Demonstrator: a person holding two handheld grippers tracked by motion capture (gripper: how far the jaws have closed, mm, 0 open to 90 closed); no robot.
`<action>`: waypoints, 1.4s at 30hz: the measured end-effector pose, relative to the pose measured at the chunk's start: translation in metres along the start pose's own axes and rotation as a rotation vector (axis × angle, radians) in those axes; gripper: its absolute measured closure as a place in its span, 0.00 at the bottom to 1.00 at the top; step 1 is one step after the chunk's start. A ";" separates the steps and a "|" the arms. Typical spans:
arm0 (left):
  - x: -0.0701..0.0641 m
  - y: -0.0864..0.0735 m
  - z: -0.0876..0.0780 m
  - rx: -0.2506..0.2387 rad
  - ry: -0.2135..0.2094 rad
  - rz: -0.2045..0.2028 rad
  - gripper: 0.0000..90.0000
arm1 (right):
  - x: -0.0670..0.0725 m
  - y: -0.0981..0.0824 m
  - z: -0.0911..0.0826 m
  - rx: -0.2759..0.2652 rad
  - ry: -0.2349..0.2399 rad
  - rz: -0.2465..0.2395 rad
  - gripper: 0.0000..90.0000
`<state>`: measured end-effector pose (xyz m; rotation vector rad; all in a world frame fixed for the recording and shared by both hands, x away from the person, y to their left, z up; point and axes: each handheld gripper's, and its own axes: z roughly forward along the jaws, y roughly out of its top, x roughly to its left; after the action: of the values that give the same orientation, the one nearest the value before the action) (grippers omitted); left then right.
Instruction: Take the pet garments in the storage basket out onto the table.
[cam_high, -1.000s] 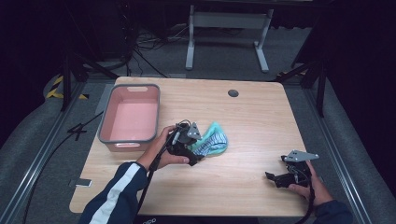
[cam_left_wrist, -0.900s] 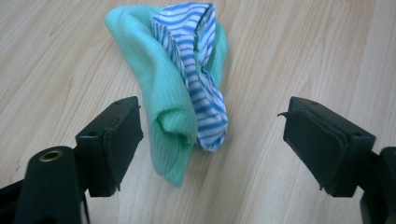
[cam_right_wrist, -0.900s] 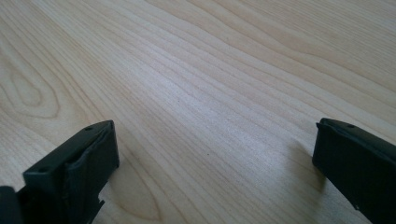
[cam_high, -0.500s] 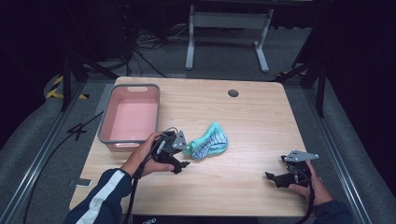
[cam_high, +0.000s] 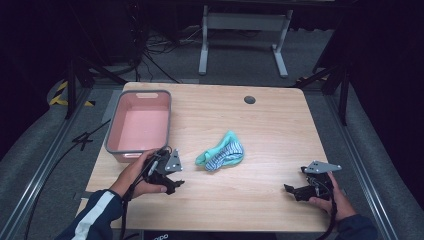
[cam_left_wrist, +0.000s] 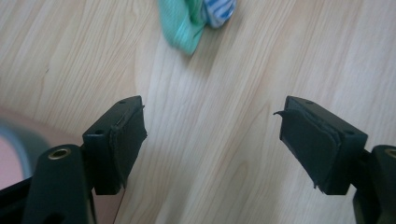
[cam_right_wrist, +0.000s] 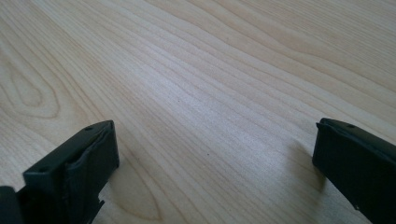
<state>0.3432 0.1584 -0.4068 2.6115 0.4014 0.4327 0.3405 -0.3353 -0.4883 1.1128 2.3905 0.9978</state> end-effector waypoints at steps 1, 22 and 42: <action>0.000 -0.005 -0.001 -0.001 -0.004 -0.016 0.25 | 0.000 0.000 0.000 0.000 0.000 0.000 0.01; 0.005 -0.078 -0.022 0.014 0.054 -0.104 0.23 | 0.000 0.000 0.000 -0.001 -0.002 0.002 0.01; 0.016 -0.153 -0.033 -0.049 0.065 -0.283 0.22 | 0.000 0.000 0.000 0.000 -0.001 0.002 0.01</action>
<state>0.3149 0.3073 -0.4494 2.4486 0.7596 0.4254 0.3404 -0.3352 -0.4883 1.1155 2.3888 0.9975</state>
